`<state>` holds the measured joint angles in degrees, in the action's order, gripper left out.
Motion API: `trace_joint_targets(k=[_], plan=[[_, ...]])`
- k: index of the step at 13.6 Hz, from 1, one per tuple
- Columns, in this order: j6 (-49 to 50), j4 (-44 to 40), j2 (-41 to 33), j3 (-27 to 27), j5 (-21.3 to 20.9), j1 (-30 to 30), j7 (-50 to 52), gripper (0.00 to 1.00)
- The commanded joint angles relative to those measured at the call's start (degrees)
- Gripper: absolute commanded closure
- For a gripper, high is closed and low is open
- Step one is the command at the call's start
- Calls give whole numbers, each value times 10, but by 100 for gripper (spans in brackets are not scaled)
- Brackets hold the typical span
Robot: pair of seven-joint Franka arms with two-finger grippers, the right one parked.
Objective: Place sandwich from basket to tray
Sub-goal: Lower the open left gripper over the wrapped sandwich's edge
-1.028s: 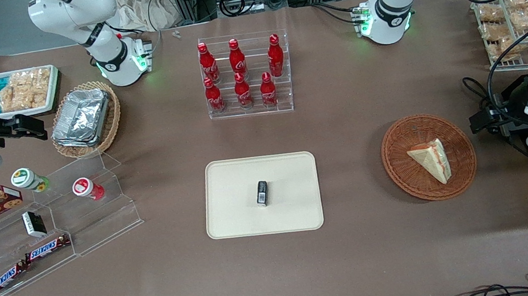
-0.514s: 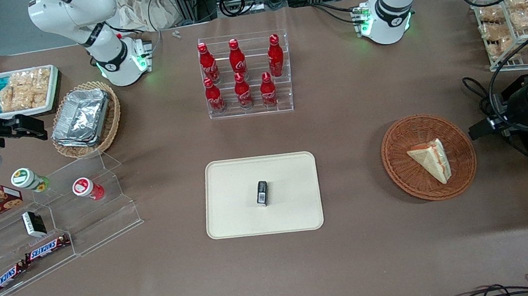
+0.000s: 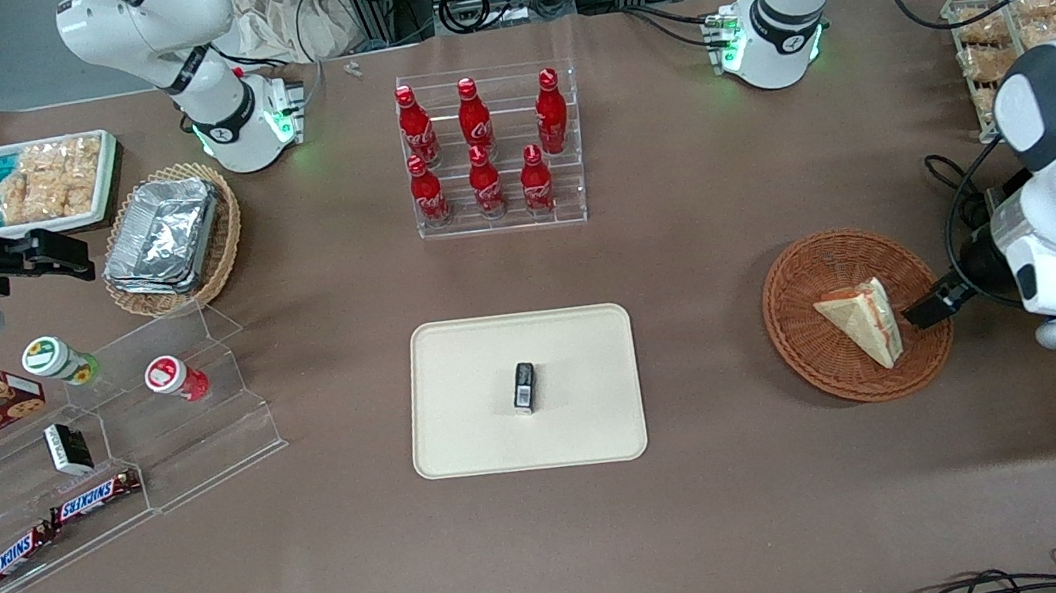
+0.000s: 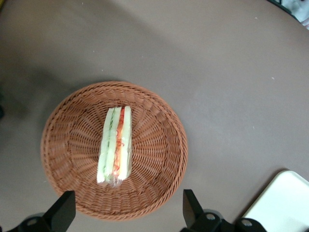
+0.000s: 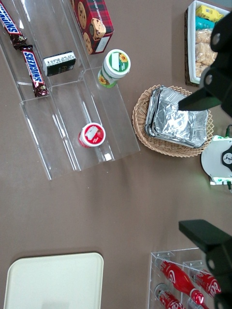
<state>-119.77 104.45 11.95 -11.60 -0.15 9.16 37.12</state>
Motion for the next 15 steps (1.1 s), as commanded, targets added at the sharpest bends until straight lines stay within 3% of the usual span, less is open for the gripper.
trace_joint_targets(k=[1,8,15], plan=[[-80,64,3,-1,-5,2,28,0],[-147,123,44,0,-13,2,31,0],[-150,135,63,3,-13,2,31,0]])
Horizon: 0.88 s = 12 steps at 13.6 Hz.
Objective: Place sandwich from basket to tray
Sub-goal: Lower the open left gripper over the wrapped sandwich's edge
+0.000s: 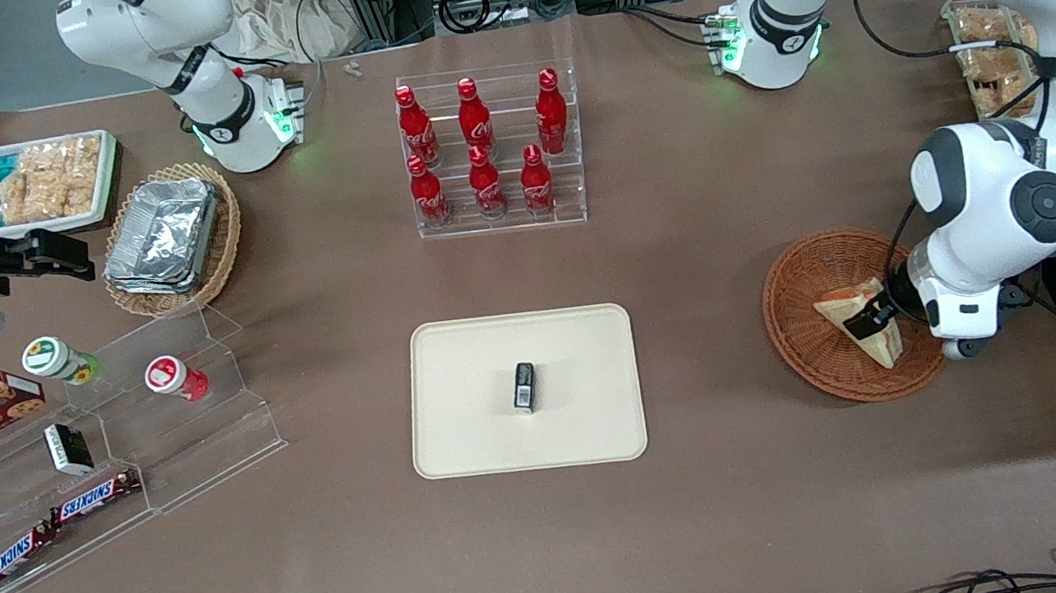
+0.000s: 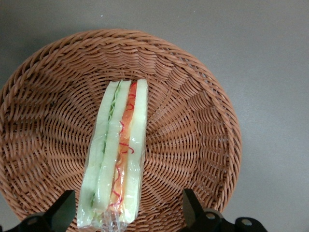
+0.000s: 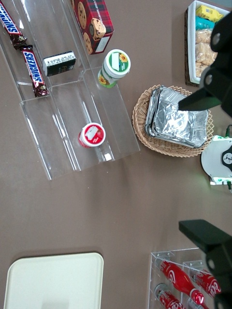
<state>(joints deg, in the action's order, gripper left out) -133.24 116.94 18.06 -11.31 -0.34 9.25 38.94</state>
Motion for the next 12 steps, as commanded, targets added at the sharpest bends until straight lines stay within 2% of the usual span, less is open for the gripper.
trace_joint_targets(k=[1,9,10,12], plan=[[-16,10,7,0,-11,1,13,0],[-38,4,32,0,-13,1,12,2],[-39,3,36,0,-24,1,12,10],[-39,7,36,-1,-52,1,13,41]])
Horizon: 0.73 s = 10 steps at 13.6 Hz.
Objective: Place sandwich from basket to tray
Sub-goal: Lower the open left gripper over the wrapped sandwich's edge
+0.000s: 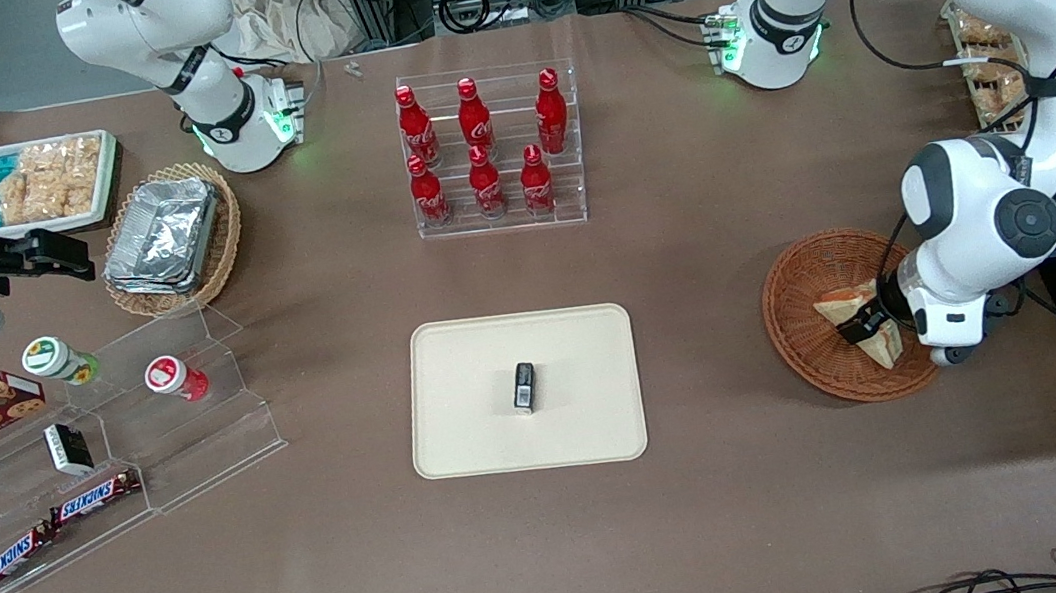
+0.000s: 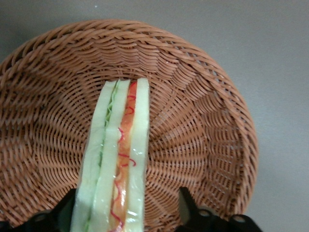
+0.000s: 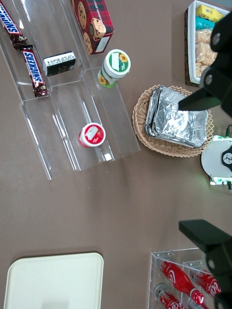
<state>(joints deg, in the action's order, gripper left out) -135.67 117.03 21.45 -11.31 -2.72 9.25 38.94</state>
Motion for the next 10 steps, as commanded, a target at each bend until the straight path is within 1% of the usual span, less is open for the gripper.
trace_joint_targets(k=[1,3,5,8,10], plan=[[-14,5,3,-1,-28,1,13,52],[-14,6,5,-1,-30,0,11,74],[-13,5,2,-1,-30,0,12,100],[0,0,-9,-2,-30,0,19,100],[51,-30,-22,-3,-28,0,20,100]])
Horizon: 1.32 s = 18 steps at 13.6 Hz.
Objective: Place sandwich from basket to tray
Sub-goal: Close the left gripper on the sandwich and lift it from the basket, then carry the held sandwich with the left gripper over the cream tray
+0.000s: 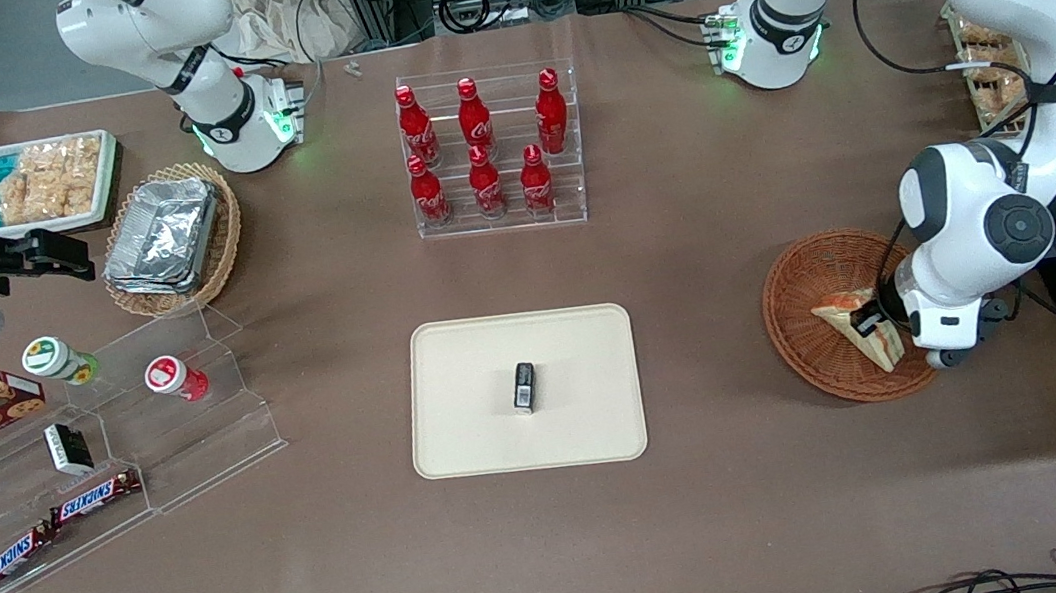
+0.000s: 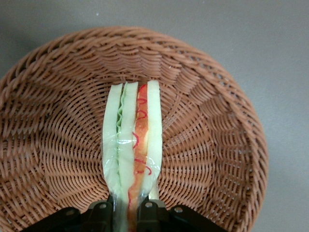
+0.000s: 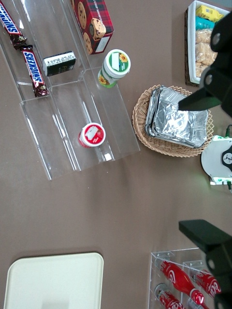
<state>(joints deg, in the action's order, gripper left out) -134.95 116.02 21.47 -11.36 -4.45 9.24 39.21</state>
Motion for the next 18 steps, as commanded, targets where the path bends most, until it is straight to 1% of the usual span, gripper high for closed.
trace_joint_targets(k=[1,5,7,8,11,13,15,17,18], plan=[[79,-50,-22,-3,-11,0,17,100],[248,-193,-21,-12,-9,-6,12,100],[331,-278,-14,-41,-7,-6,15,100],[357,-304,-13,-52,-6,-7,17,100],[372,-331,-13,-106,-2,-7,33,100],[370,-340,1,-146,-6,-7,95,100],[363,-345,6,-161,-6,-18,105,100],[363,-390,37,-163,-6,-33,104,100],[363,-414,58,-165,-9,-53,105,100]])
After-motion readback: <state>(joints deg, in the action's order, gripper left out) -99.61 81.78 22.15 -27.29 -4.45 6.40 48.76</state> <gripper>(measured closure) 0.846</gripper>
